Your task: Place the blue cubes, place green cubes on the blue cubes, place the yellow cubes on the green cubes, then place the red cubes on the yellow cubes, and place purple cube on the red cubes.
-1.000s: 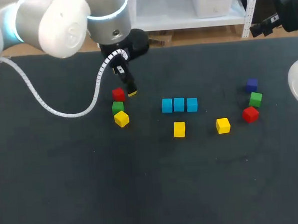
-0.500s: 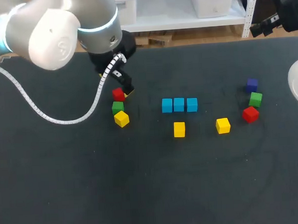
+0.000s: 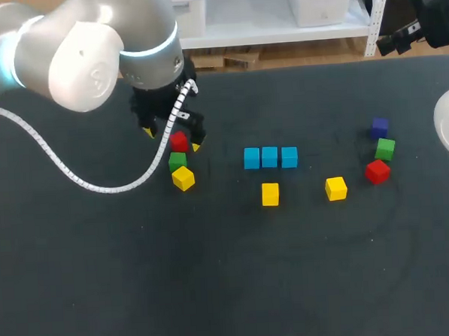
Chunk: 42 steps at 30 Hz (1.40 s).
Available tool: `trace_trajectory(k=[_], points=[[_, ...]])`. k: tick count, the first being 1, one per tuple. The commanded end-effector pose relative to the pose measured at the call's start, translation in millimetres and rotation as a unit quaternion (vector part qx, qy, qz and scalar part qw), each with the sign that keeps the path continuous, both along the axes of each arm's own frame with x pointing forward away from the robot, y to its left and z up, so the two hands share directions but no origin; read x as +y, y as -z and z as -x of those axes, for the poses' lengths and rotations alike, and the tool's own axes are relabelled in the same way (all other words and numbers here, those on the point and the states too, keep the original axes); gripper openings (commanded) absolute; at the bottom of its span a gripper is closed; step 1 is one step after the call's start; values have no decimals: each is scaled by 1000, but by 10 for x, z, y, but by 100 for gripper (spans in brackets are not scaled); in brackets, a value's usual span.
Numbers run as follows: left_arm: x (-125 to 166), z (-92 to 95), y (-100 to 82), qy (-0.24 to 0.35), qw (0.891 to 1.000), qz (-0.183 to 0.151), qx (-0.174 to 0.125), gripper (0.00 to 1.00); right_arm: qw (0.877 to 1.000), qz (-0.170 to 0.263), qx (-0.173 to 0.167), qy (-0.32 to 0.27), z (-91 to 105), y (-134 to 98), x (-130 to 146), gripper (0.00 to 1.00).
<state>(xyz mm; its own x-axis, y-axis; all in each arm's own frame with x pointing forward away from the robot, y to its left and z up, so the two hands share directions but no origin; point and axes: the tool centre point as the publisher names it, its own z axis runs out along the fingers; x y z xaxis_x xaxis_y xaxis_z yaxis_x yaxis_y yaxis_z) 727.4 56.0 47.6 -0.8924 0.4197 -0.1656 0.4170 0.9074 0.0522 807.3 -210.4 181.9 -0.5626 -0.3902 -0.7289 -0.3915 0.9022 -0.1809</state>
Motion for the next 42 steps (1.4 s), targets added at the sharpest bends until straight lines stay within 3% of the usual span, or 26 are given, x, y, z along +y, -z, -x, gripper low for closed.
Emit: trace_trajectory(k=[1, 12, 14, 17, 21, 29, 31, 35, 37, 42], points=[[-54, -4, 66, -29, 1000, 0, 4, 100, 1000, 1, -1, 1, 13, -5, 1, 100], [-16, 22, 191, -84, 996, 4, 18, 99, 1000, 1, -1, 1, 13, -5, 1, 100], [5, 25, 229, -93, 995, 10, 37, 98, 1000, 1, -1, 1, 13, -5, 1, 100], [49, 36, 275, -102, 994, 8, 47, 80, 1000, 1, -1, 1, 13, -5, 1, 100], [65, 68, 306, -107, 992, 11, 59, 98, 1000, 1, -1, 1, 13, -5, 1, 100], [44, 72, 366, -102, 992, 16, 69, 100, 1000, 1, -1, 1, 13, -5, 1, 100], [24, 74, 380, -99, 992, 14, 71, 88, 1000, 1, -1, 1, 13, -5, 1, 100], [18, 92, 419, -102, 992, 8, 76, 78, 1000, 1, -1, 1, 13, -5, 1, 100], [20, 108, 436, -104, 991, 6, 78, 61, 1000, 1, -1, 1, 13, -5, 1, 100], [22, 125, 441, -109, 991, 2, 78, 41, 1000, 1, -1, 1, 13, -5, 1, 100]])
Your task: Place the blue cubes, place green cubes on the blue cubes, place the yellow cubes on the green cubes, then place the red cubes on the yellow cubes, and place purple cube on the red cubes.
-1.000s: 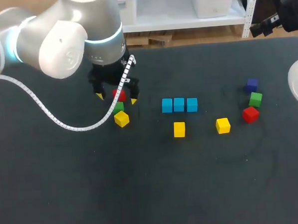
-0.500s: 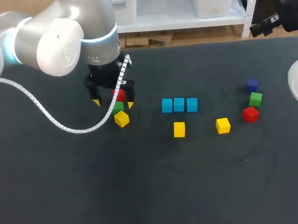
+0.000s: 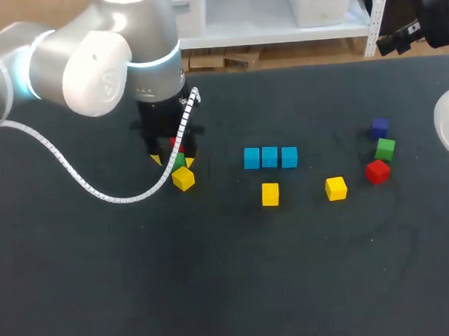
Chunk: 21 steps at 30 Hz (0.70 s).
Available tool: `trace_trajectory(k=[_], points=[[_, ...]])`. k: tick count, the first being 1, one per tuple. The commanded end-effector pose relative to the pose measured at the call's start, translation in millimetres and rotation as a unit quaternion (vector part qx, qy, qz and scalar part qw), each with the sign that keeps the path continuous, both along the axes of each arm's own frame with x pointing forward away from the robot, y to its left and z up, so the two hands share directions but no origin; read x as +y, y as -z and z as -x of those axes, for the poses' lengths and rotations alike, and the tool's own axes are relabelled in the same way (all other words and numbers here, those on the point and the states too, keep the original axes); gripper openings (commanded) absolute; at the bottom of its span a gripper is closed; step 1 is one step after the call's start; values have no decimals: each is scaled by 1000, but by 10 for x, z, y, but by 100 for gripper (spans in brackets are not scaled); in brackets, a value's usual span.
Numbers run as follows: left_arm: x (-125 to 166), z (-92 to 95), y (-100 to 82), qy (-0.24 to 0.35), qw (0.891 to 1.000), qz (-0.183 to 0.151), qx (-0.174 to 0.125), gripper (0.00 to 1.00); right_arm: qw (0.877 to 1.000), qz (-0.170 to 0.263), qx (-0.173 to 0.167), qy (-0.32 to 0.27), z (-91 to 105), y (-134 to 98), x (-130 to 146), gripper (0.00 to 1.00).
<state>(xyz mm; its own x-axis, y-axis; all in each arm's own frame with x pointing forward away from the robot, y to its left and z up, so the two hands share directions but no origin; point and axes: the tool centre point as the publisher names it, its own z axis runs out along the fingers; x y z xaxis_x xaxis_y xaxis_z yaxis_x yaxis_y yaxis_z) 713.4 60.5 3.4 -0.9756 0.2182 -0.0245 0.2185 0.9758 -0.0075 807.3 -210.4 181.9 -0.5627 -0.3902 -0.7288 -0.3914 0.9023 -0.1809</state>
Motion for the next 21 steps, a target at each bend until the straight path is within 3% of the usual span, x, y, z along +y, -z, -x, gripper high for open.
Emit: trace_trajectory(k=[1, 5, 11, 15, 18, 19, 21], points=[[-22, -13, -1, -3, 1000, -5, 0, 33, 1000, 1, -1, 1, 13, -5, 1, 100], [-9, -11, -10, -5, 1000, -9, -9, 0, 1000, 1, -1, 1, 13, -5, 1, 100], [-33, -23, -56, 18, 1000, -15, -20, 0, 1000, 1, -1, 1, 13, -5, 1, 100], [-74, -47, -226, 70, 997, -3, -45, 0, 1000, 1, -1, 1, 13, -5, 1, 100], [-86, -97, -379, 141, 989, 18, -46, 0, 1000, 1, -1, 1, 13, -5, 1, 100], [-96, -111, -443, 192, 980, 17, -51, 0, 1000, 1, -1, 1, 13, -5, 1, 100], [-88, -134, -545, 226, 973, 33, -40, 0, 1000, 1, -1, 1, 13, -5, 1, 100]])
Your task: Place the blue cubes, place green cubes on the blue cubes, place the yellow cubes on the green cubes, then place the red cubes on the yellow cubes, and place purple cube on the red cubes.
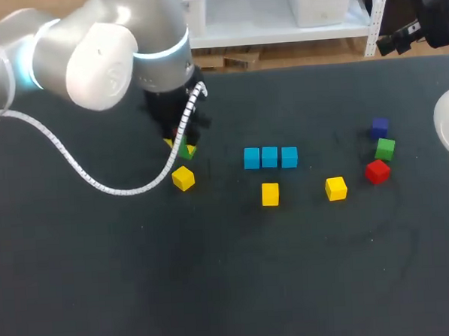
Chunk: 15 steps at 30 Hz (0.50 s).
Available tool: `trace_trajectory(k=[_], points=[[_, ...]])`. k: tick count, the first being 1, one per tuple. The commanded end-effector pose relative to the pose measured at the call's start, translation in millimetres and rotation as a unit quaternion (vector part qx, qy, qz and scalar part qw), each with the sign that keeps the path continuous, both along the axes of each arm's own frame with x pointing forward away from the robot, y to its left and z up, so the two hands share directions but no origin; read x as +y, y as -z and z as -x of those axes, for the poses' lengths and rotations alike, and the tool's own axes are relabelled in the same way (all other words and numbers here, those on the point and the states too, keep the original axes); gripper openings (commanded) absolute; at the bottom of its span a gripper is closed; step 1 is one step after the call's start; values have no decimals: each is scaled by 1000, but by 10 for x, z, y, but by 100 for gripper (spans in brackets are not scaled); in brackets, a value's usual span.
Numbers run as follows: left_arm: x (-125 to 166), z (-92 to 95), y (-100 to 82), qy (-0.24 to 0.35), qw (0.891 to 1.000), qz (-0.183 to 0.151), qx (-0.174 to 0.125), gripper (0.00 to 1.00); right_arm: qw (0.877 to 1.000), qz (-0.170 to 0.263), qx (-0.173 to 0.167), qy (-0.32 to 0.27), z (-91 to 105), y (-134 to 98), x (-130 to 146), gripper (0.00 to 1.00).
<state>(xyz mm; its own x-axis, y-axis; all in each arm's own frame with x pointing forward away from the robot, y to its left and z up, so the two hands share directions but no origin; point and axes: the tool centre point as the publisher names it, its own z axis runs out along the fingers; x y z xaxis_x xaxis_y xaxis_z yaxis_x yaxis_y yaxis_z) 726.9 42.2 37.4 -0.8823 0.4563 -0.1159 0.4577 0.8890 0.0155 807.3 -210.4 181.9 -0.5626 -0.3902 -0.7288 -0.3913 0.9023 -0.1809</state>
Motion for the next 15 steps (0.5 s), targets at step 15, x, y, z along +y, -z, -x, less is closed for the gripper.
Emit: trace_trajectory(k=[15], points=[[75, -187, -860, 275, 960, 24, -47, 0, 1000, 1, -1, 1, 13, -5, 1, 100]])
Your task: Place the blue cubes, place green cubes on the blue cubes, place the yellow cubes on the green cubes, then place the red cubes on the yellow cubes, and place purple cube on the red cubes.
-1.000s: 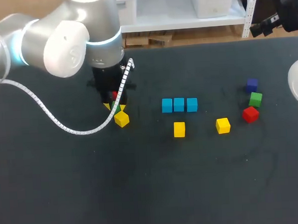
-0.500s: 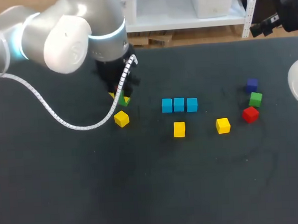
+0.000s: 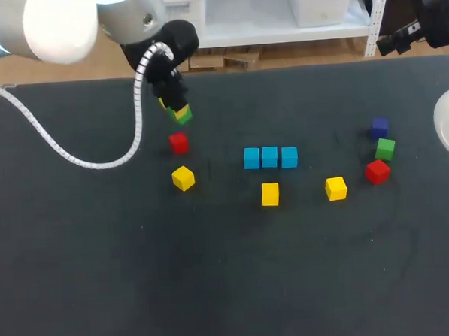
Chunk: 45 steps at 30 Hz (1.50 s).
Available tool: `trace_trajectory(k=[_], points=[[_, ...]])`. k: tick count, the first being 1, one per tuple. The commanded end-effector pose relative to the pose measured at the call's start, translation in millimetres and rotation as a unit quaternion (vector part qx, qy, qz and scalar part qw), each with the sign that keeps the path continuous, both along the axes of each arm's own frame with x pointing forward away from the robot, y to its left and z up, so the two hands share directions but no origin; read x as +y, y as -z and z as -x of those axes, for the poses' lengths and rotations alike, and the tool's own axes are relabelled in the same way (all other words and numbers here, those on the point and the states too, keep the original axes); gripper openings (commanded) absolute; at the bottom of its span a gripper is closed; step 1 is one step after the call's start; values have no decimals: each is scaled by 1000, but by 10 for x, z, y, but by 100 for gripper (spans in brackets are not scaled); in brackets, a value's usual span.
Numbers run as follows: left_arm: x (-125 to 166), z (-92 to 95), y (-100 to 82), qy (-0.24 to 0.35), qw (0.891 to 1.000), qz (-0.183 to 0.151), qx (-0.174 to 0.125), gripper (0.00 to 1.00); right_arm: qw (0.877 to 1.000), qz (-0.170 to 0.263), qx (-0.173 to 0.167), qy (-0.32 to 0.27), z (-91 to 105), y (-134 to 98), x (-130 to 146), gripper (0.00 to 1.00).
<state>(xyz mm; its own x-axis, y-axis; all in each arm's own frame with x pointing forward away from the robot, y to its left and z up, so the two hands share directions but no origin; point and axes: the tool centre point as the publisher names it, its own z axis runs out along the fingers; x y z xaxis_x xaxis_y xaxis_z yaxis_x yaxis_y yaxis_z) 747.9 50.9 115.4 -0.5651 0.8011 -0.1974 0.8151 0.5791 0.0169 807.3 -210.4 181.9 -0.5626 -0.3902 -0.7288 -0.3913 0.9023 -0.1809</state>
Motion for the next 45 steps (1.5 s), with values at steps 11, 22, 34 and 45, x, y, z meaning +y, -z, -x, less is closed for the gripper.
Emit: trace_trajectory(k=[11, 22, 34, 45], points=[[-425, 180, -136, 153, 985, 3, -78, 0, 1000, 1, -1, 1, 13, -5, 1, 100], [-761, 288, -50, 290, 956, -20, -46, 0, 1000, 1, -1, 1, 13, -5, 1, 100], [-1083, 278, 67, 355, 934, -39, -5, 0, 1000, 1, -1, 1, 13, -5, 1, 100], [-1183, 338, 177, 382, 922, -36, 44, 0, 1000, 1, -1, 1, 13, -5, 1, 100]])
